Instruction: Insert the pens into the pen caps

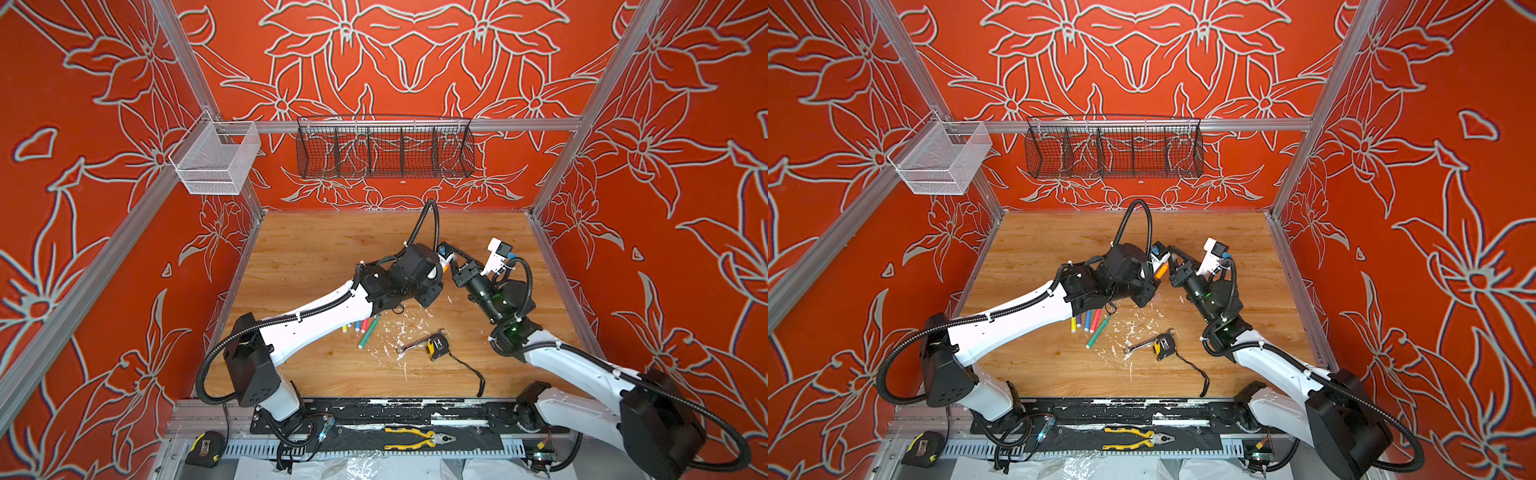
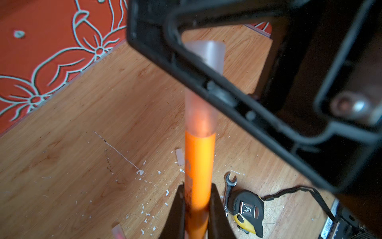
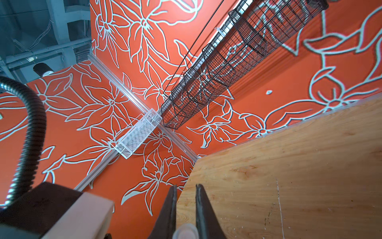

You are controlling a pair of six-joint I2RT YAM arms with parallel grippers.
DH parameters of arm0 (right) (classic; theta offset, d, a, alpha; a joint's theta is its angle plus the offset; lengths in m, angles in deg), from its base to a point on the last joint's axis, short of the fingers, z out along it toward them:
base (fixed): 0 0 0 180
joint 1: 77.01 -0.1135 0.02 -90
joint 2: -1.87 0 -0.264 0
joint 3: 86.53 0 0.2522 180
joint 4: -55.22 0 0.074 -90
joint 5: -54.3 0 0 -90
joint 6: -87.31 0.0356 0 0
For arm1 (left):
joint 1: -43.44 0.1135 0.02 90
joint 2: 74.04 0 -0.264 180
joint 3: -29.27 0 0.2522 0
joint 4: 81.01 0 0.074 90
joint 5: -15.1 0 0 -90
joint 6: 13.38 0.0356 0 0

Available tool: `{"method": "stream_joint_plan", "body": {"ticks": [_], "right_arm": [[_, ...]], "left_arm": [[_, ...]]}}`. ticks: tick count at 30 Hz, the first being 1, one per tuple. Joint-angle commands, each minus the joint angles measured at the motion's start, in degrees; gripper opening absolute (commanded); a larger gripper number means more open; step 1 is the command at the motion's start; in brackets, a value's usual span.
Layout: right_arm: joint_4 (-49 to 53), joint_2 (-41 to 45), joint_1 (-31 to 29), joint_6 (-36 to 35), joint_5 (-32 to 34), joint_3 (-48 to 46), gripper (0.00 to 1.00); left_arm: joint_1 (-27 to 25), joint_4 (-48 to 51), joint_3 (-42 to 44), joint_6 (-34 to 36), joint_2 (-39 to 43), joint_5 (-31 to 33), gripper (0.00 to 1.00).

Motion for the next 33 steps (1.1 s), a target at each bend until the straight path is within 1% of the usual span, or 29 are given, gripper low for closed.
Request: {"method": "stream_joint_plan", "body": {"ticks": [1,3,5,7,9,11,13,14,16,18,21,23,25,31,33], "right_arm": [[15.3,0.6,-4.9,0.2,-10.0,-3.1,0.16],[17.9,1.7,-4.8,-0.3,-7.7,-3.1,0.30],[19.0,2.0,-4.6,-0.9,-5.8,-3.3,0.41],[20.4,2.0,-4.3,-1.0,-3.9,-3.4,0.50],[22.4,1.8,-4.0,-0.7,-1.4,-3.4,0.57],[24.0,1.2,-3.5,-0.3,0.1,-3.4,0.62],[25.6,0.3,-2.8,0.0,0.1,-2.7,0.70],[26.5,-0.5,-2.5,0.1,-0.4,-2.0,0.74],[27.6,-2.2,-2.3,0.0,-1.5,-0.6,0.76],[27.6,-4.3,-2.3,0.2,-2.8,0.4,0.76],[27.6,-7.1,-2.3,0.0,-4.4,1.7,0.76],[27.9,-8.5,-2.3,-0.1,-4.8,2.4,0.76],[28.2,-9.5,-2.3,-0.1,-5.3,3.0,0.75],[29.2,-11.2,-2.3,-0.2,-5.7,4.2,0.73],[29.4,-11.2,-2.4,-0.5,-5.8,4.3,0.73]], "left_arm": [[1.8,-24.9,1.1,-2.6,6.6,3.1,0.00],[1.8,-26.7,9.2,-4.9,10.8,2.8,0.00],[1.8,-27.7,17.6,-7.5,15.3,3.3,0.00],[1.8,-26.7,25.3,-10.5,19.6,5.8,0.00],[1.9,-23.3,32.1,-14.2,24.2,10.6,0.00],[2.2,-17.4,37.1,-18.0,28.2,16.4,0.00],[4.3,-10.9,40.7,-22.2,31.9,19.3,0.00],[6.4,-7.1,42.1,-25.0,33.3,20.0,0.00],[11.5,-1.3,44.3,-30.1,37.7,18.8,0.00],[16.9,2.1,46.5,-33.7,40.7,15.8,0.00],[20.6,3.0,49.7,-37.2,43.7,14.9,0.00],[22.2,2.6,51.2,-39.3,43.8,14.4,0.00],[23.5,1.3,52.0,-40.3,42.1,13.1,0.00],[25.7,-0.4,50.5,-43.5,30.5,10.8,0.00],[25.9,-1.2,50.3,-44.5,28.1,10.0,0.00]]}}
